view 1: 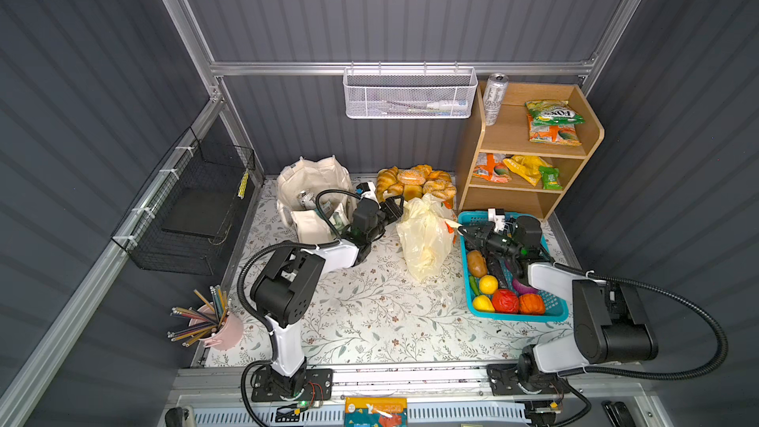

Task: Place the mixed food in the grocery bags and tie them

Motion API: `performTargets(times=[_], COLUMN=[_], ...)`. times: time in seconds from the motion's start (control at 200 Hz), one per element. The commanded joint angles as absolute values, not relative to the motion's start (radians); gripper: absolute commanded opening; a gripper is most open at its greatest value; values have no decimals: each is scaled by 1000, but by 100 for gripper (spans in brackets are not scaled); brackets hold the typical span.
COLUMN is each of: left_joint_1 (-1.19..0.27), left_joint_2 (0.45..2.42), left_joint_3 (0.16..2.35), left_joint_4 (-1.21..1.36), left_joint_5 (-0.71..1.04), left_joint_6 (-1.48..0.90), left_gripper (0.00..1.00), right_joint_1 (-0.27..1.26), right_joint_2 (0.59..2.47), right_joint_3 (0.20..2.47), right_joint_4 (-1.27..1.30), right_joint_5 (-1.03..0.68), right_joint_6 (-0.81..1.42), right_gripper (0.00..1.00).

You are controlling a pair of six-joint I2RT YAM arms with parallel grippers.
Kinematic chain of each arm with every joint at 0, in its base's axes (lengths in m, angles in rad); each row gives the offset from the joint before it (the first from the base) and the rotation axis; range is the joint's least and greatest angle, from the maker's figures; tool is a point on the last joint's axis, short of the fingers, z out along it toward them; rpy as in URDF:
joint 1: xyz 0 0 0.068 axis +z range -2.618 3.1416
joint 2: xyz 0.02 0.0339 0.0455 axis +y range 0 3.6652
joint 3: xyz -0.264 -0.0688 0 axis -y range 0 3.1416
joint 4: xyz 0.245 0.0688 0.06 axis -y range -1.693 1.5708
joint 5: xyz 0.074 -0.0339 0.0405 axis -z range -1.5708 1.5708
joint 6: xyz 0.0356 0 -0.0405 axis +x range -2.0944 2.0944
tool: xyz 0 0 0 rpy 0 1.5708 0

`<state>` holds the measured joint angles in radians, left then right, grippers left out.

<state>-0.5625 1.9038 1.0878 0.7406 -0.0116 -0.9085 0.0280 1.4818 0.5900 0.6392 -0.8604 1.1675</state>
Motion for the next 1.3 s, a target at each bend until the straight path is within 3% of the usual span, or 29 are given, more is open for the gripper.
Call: performTargets(times=[0.0,0.085,0.15,0.265,0.565,0.866,0.926,0.991,1.191,1.296], left_joint_1=[-566,-566,-566,-561,-468,-471,-475,-480,-489,-498], left_joint_2=[1962,1988,2001,1998,1849,1878,1876,1862,1828,1825], left_joint_3=[1159,1203,1219,1206,1046,1116,1124,1124,1090,1080], left_joint_4=[762,752,756,775,744,699,679,642,591,594], left_joint_5=[1,9,16,28,40,165,186,197,228,240], left_joint_6=[-923,-917,-917,-917,-886,-848,-821,-784,-710,-695], left_gripper=[59,54,45,0,0,0,0,0,0,0], right_joint_1=[32,31,31,15,-158,-98,-88,-87,-80,-5], right_joint_2=[1471,1470,1468,1447,1363,1435,1428,1396,1238,1204], right_joint_3=[576,573,573,571,509,551,565,575,701,868], right_joint_4=[657,658,660,645,588,617,572,502,90,-159], right_joint_5=[-874,-873,-871,-852,-816,-929,-940,-926,-777,-667], right_joint_6=[1163,1163,1162,1162,1161,1156,1126,1083,861,682], right_gripper=[0,0,0,0,0,0,30,42,57,63])
